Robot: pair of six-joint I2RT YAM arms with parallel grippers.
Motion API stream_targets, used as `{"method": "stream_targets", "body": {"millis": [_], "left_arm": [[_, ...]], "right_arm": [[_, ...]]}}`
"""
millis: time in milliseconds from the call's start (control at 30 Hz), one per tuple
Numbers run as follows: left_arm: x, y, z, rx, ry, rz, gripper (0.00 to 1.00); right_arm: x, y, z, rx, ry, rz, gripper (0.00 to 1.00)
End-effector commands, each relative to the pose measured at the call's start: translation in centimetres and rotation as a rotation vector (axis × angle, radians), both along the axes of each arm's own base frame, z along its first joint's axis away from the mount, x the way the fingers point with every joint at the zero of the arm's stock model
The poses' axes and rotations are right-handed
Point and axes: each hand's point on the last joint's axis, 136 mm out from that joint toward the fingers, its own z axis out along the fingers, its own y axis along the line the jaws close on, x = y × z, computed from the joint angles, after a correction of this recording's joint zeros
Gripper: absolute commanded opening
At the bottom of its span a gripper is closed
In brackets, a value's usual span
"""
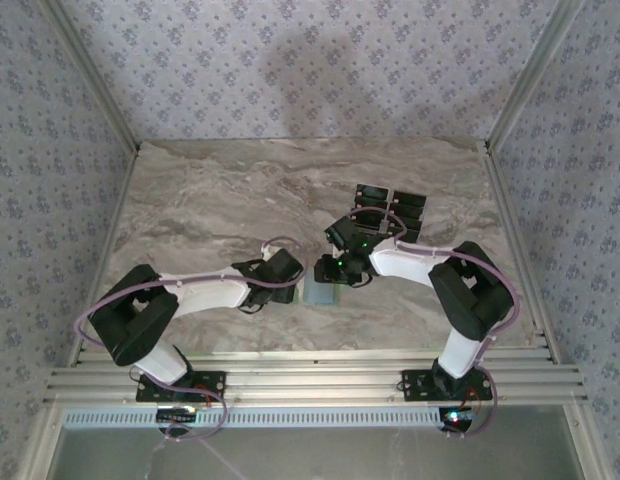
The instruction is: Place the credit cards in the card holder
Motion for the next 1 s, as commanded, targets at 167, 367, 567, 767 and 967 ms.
{"method": "stream_targets", "body": {"millis": [167, 367, 567, 767, 967], "left_arm": [[-0.9, 0.0, -1.1, 0.000, 0.012, 0.003, 0.76], [-0.9, 0.0, -0.9, -0.012, 0.002, 0.006, 0.76], [-0.7, 0.8, 0.7, -0.024, -0.050, 0.033, 0.76], [-0.3, 3.7, 3.2, -0.019, -0.160, 0.158, 0.77], [-0.7, 6.6, 5.6, -0.046, -0.252, 0.270, 0.80]], "right_arm": [[-0.9, 2.0, 0.2, 0.117, 0.056, 0.002, 0.46], [-0.6, 2.9, 1.1, 0.161, 0.054, 0.001, 0.46], [-0.5, 3.4, 1.7, 0.168, 0.047, 0.007, 0.46], [-0.3, 4.6, 2.6, 0.181, 0.040, 0.022, 0.46], [-0.2, 6.4, 3.6, 0.196, 0.032, 0.050, 0.46]]}}
